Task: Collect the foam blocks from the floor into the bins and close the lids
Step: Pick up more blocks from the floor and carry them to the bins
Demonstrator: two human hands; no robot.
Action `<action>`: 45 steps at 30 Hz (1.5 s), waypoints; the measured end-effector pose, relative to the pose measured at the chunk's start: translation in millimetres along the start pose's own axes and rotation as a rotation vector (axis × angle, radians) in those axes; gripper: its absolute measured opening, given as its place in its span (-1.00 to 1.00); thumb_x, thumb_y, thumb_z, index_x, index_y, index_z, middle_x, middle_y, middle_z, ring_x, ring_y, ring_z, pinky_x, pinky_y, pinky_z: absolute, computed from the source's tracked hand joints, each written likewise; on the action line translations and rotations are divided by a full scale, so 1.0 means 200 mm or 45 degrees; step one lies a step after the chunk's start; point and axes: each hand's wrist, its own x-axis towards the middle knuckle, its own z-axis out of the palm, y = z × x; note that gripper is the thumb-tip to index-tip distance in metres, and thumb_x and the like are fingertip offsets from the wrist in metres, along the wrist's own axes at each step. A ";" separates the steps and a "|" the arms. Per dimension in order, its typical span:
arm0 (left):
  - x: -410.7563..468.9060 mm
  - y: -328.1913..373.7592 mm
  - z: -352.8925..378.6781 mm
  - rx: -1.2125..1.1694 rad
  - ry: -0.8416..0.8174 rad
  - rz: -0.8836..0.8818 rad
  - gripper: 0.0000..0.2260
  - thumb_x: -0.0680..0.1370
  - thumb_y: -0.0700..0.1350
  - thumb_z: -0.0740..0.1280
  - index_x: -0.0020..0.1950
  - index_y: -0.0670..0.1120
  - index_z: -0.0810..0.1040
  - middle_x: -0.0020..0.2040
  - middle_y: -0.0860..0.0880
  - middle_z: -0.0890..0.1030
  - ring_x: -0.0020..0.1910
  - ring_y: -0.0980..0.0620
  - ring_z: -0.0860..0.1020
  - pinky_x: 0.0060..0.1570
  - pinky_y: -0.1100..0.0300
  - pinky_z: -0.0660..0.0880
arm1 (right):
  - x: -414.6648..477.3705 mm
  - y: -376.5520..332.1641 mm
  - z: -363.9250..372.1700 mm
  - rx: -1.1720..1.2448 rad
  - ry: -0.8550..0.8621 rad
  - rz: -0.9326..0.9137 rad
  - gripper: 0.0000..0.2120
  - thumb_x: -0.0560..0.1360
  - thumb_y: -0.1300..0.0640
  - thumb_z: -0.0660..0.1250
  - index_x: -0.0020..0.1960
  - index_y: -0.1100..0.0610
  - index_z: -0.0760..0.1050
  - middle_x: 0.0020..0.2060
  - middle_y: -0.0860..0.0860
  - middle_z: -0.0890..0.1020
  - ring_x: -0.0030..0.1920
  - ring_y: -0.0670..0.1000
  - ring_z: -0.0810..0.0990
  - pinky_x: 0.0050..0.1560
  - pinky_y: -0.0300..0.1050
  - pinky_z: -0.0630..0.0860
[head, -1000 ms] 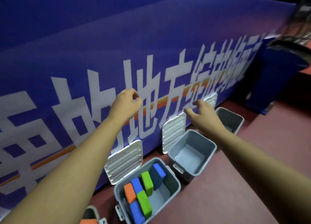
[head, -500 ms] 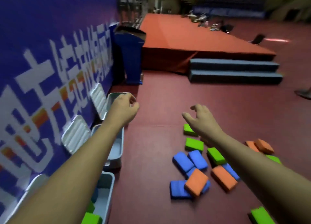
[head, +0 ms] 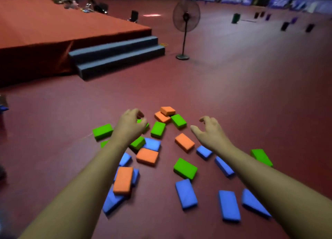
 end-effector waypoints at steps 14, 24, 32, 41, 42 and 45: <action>0.52 0.62 0.98 -0.026 -0.235 0.200 -0.84 0.53 -0.13 0.34 0.05 -0.17 0.56 0.01 -0.14 0.59 0.04 -0.13 0.52 0.04 0.03 0.44 | 0.47 0.91 -0.36 0.014 0.067 0.352 -0.53 0.52 -0.15 0.32 0.29 0.13 0.44 0.22 0.16 0.48 0.26 0.19 0.47 0.31 0.08 0.39; 1.49 0.32 1.66 -0.071 -0.444 0.176 -0.87 0.53 -0.13 0.34 0.03 -0.15 0.56 0.00 -0.12 0.56 0.02 -0.09 0.52 -0.01 0.11 0.39 | 1.43 1.11 0.02 -0.086 -0.020 0.508 -0.54 0.52 -0.17 0.31 0.29 0.09 0.44 0.21 0.12 0.48 0.24 0.18 0.49 0.27 0.06 0.41; 2.15 -0.08 2.25 -0.019 -0.667 0.015 -0.87 0.52 -0.15 0.34 0.02 -0.16 0.56 -0.05 -0.10 0.54 -0.03 -0.10 0.51 -0.07 0.13 0.34 | 2.24 1.29 0.51 -0.213 -0.297 0.602 -0.54 0.52 -0.14 0.28 0.31 0.09 0.41 0.20 0.11 0.46 0.24 0.19 0.49 0.25 0.09 0.42; 2.12 -0.75 3.33 0.026 -0.969 -0.280 -0.86 0.51 -0.15 0.33 0.01 -0.19 0.56 0.00 -0.19 0.59 0.01 -0.17 0.53 -0.01 0.07 0.40 | 2.66 2.01 1.48 -0.284 -0.654 0.670 -0.52 0.50 -0.20 0.28 0.25 0.12 0.42 0.20 0.16 0.48 0.25 0.21 0.49 0.27 0.14 0.43; 2.07 -0.86 3.47 0.044 -0.996 -0.327 -0.85 0.51 -0.14 0.33 0.02 -0.19 0.56 0.00 -0.19 0.59 0.02 -0.18 0.53 -0.01 0.07 0.40 | 2.67 2.12 1.63 -0.287 -0.711 0.663 -0.52 0.51 -0.20 0.28 0.25 0.13 0.41 0.21 0.16 0.47 0.26 0.21 0.49 0.27 0.14 0.43; 1.86 -1.17 3.95 0.069 -1.071 -0.447 -0.82 0.53 -0.12 0.33 0.06 -0.19 0.55 0.03 -0.20 0.60 0.05 -0.17 0.55 -0.03 0.10 0.39 | 2.68 2.47 2.09 -0.281 -0.895 0.635 -0.47 0.53 -0.18 0.28 0.31 0.17 0.37 0.26 0.19 0.42 0.28 0.23 0.48 0.29 0.13 0.42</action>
